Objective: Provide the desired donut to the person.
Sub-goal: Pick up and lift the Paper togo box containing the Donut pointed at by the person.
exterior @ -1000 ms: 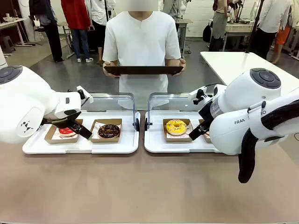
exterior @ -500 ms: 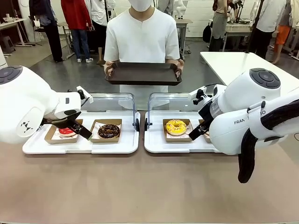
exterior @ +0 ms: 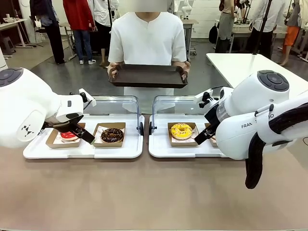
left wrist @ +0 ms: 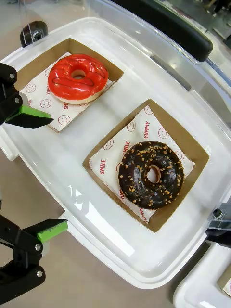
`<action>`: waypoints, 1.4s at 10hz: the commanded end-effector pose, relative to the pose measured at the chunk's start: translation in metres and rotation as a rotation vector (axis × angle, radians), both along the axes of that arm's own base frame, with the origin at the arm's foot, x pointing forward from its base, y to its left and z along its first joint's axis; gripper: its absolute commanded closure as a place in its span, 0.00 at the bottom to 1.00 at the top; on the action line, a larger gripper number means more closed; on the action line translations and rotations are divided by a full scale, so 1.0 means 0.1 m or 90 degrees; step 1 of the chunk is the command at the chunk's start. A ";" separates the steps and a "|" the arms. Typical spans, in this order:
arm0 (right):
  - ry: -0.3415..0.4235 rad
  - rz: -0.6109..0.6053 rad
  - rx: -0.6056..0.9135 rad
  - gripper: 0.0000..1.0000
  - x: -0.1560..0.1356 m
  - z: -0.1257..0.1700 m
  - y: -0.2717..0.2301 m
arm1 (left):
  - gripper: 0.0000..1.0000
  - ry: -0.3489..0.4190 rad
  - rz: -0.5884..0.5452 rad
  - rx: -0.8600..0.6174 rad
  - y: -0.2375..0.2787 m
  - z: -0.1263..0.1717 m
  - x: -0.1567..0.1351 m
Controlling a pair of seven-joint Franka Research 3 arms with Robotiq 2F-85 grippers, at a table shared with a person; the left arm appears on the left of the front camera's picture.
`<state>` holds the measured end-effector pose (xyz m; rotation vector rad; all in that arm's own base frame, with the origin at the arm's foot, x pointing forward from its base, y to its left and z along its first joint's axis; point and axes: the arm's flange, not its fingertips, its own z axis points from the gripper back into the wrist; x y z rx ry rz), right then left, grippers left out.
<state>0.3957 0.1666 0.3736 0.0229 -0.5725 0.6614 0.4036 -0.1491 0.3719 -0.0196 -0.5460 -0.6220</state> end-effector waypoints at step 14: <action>0.150 -0.099 -0.077 0.00 -0.16 2.34 -0.05 | 0.00 0.093 0.064 0.077 -0.02 2.30 -0.06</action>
